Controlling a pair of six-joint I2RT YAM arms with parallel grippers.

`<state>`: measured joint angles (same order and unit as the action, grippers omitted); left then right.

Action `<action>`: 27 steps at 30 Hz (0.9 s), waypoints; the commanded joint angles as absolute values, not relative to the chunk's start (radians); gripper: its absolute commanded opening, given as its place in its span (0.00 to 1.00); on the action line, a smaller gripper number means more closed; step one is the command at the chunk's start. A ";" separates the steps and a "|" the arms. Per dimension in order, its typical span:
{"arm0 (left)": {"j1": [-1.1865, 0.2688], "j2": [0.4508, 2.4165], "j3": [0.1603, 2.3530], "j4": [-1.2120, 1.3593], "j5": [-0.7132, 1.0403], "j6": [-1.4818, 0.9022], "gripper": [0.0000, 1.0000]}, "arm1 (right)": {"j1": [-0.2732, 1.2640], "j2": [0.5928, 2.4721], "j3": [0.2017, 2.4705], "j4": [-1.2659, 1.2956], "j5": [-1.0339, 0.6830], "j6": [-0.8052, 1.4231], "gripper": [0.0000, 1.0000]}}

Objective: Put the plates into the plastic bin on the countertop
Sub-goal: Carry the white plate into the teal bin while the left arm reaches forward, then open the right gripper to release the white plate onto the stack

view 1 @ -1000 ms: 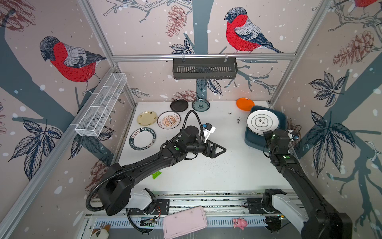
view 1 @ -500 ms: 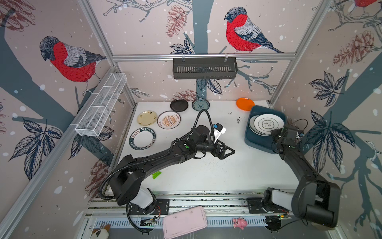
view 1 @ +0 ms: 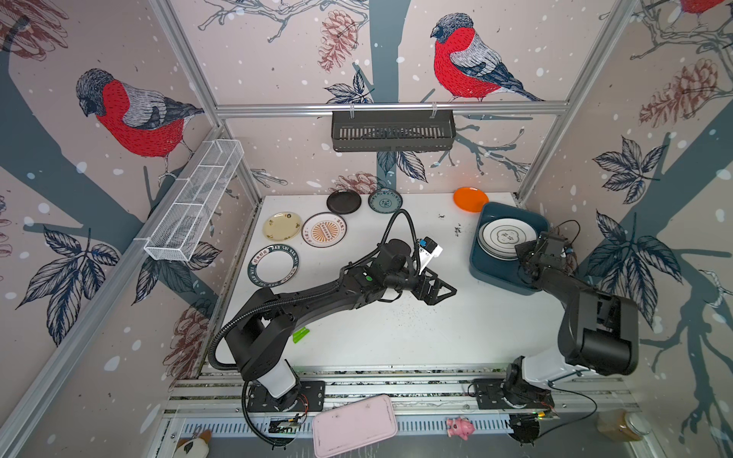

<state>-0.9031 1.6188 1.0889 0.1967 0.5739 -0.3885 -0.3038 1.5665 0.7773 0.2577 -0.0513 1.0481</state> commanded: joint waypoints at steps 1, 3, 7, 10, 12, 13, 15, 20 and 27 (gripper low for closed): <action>-0.906 1.628 1.102 0.239 0.575 -0.358 0.96 | -0.305 1.601 0.803 0.348 -0.074 1.039 0.01; -0.907 1.636 1.110 0.233 0.567 -0.350 0.96 | -0.304 1.626 0.819 0.348 -0.077 1.034 0.01; -0.907 1.650 1.125 0.220 0.561 -0.342 0.96 | -0.308 1.662 0.839 0.348 -0.080 1.026 0.02; -0.906 1.656 1.133 0.207 0.555 -0.334 0.96 | -0.310 1.685 0.856 0.332 -0.080 1.022 0.04; -0.906 1.655 1.133 0.204 0.551 -0.330 0.96 | -0.310 1.693 0.863 0.327 -0.081 1.022 0.09; -0.906 1.654 1.132 0.202 0.550 -0.331 0.96 | -0.310 1.697 0.865 0.321 -0.081 1.020 0.13; -0.907 1.652 1.129 0.200 0.546 -0.327 0.96 | -0.310 1.698 0.866 0.318 -0.084 1.014 0.20; -0.907 1.643 1.126 0.186 0.533 -0.323 0.96 | -0.311 1.692 0.875 0.277 -0.081 0.997 0.36; -0.906 1.594 1.105 0.153 0.489 -0.318 0.96 | -0.309 1.678 0.910 0.174 -0.094 0.959 0.68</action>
<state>-0.9051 1.6154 1.1133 0.1661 0.5133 -0.3355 -0.3088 1.6932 0.8948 0.2214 -0.0841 0.9920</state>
